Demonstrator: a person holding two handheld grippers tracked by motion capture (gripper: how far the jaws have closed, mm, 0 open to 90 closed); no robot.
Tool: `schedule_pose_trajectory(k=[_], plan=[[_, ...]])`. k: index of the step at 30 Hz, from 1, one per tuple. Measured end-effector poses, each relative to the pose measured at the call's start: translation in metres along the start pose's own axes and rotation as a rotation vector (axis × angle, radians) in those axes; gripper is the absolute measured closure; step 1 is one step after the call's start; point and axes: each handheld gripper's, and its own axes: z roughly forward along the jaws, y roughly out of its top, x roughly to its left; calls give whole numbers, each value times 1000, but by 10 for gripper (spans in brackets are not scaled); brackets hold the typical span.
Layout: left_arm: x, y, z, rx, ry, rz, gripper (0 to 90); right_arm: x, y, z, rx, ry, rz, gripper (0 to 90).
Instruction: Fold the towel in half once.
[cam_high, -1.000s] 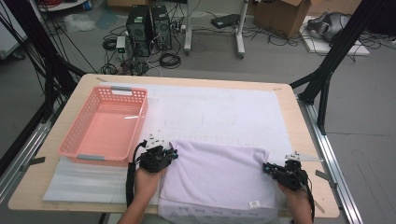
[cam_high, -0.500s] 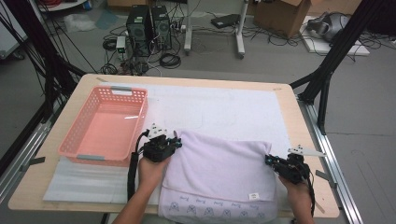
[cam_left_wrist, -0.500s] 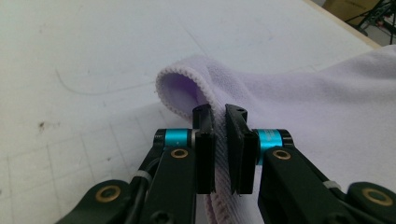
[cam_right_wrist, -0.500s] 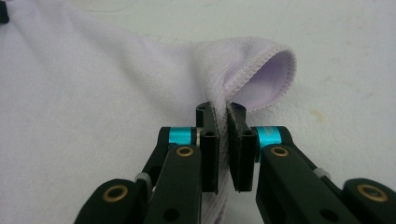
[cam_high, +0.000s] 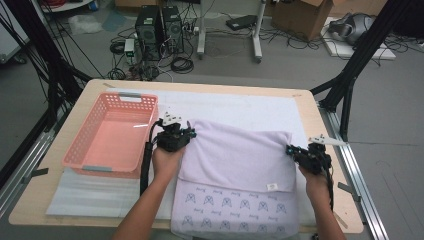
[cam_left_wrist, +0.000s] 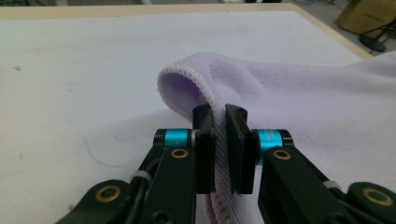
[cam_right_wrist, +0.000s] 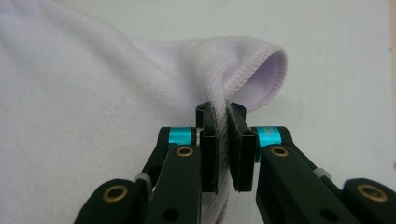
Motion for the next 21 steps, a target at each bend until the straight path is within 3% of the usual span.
schedule_pose_trajectory(k=[4, 11, 14, 21], plan=[[4, 19, 6, -40, 18, -1, 823, -4, 26, 15, -14, -24, -13, 843], [18, 52, 30, -27, 35, -19, 822, -18, 61, 39, -32, -76, -1, 843], [21, 64, 35, -37, 51, 1, 821, -19, 71, 46, -33, -90, -3, 843], [37, 73, 41, -62, 91, -7, 821, -17, 96, 60, -65, -92, -6, 842]])
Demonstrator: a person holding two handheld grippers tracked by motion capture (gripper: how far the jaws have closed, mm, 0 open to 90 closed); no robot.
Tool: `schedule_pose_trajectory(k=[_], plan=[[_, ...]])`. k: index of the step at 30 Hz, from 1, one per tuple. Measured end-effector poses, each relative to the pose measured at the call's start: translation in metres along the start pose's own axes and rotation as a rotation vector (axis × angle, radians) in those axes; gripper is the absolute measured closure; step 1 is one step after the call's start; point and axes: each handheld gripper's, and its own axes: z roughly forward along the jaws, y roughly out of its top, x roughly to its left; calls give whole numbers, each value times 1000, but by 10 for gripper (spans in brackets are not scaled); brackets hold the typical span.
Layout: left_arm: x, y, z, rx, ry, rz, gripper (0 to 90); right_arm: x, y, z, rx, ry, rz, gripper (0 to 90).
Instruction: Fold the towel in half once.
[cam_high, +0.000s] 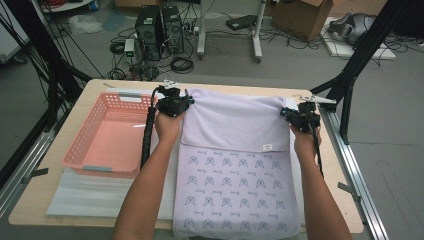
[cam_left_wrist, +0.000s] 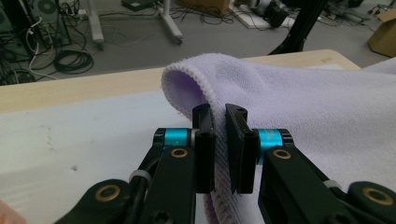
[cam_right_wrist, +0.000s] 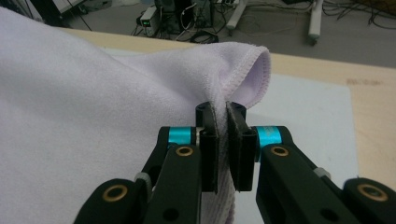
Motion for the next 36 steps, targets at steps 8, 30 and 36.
schedule_pose_trajectory(k=[8, 30, 36], plan=[[-1, -14, 2, 30, -42, 18, 663, 5, -2, 23, 65, -28, -5, 678], [-15, -82, -22, 77, -114, 26, 496, -6, -58, -9, 181, 39, -4, 680], [-17, -93, -30, 118, -103, 48, 487, 2, -74, -13, 205, 65, -33, 651]])
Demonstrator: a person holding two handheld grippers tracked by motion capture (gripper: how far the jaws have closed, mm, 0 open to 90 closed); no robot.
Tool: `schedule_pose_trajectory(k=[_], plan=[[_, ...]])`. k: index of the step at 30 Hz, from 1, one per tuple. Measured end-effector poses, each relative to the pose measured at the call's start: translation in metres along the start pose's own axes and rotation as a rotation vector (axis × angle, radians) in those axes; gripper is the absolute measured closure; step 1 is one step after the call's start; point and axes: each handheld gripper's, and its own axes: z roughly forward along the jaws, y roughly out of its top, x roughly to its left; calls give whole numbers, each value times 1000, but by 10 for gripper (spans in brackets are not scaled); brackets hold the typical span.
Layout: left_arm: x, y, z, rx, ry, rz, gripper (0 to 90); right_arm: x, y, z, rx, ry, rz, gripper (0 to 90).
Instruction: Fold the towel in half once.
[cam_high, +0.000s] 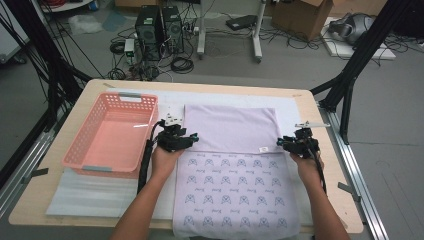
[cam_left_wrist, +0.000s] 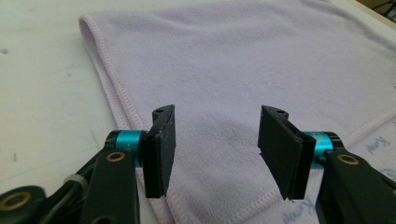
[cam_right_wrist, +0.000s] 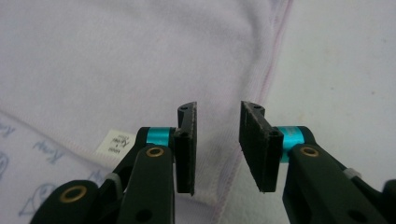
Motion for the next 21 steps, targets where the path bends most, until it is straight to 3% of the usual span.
schedule_pose_trajectory(k=[7, 9, 11, 17, 21], plan=[[4, -18, -4, 57, 37, -1, 530, 4, -13, -2, 21, 17, -3, 613], [4, -23, -2, 85, 53, 6, 574, 5, -16, -1, 34, 22, -12, 654], [2, -26, -2, 78, 65, 23, 623, 7, -19, 1, 52, 17, -26, 692], [-3, -25, -2, 91, 84, 113, 830, 9, -21, 2, 62, -1, -61, 850], [0, -23, -7, 58, 67, 69, 858, 13, -20, 0, 52, -24, -77, 863]])
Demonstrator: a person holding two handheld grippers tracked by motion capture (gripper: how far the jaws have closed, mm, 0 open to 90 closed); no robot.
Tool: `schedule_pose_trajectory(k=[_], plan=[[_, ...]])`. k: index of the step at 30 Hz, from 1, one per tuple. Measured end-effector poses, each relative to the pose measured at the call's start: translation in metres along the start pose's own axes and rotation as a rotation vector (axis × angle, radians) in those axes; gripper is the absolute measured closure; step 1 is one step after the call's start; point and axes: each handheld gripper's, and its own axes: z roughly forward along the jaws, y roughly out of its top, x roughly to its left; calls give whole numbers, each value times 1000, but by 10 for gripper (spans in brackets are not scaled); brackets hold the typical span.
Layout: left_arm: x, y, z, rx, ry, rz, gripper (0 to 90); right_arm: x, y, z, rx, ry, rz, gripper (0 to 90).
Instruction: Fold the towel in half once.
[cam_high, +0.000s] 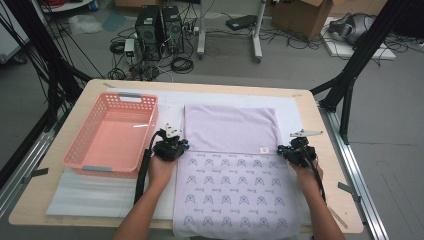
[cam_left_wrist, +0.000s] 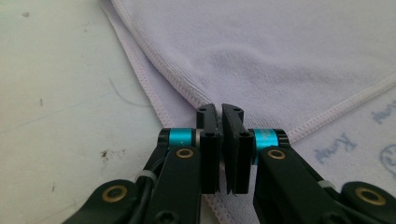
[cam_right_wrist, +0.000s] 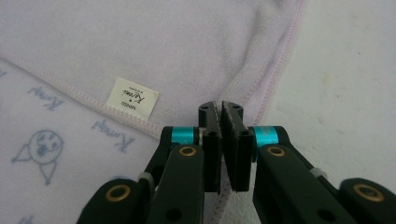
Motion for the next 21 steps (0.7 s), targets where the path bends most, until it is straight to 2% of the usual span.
schedule_pose_trajectory(k=[2, 5, 9, 15, 21], plan=[[1, 2, -6, -15, -27, -25, 862, 0, 0, -3, -8, 3, 2, 864], [-3, 2, -16, -23, -64, -18, 864, 1, -1, -10, -29, 5, 7, 864], [-6, -2, -32, -64, -108, -47, 866, 4, -4, -19, -39, 7, -5, 864], [-11, -20, -58, -78, -146, -63, 865, 12, -23, -37, -54, 14, -21, 864], [-26, -43, -78, -89, -172, -55, 865, 24, -45, -53, -62, 22, -16, 864]])
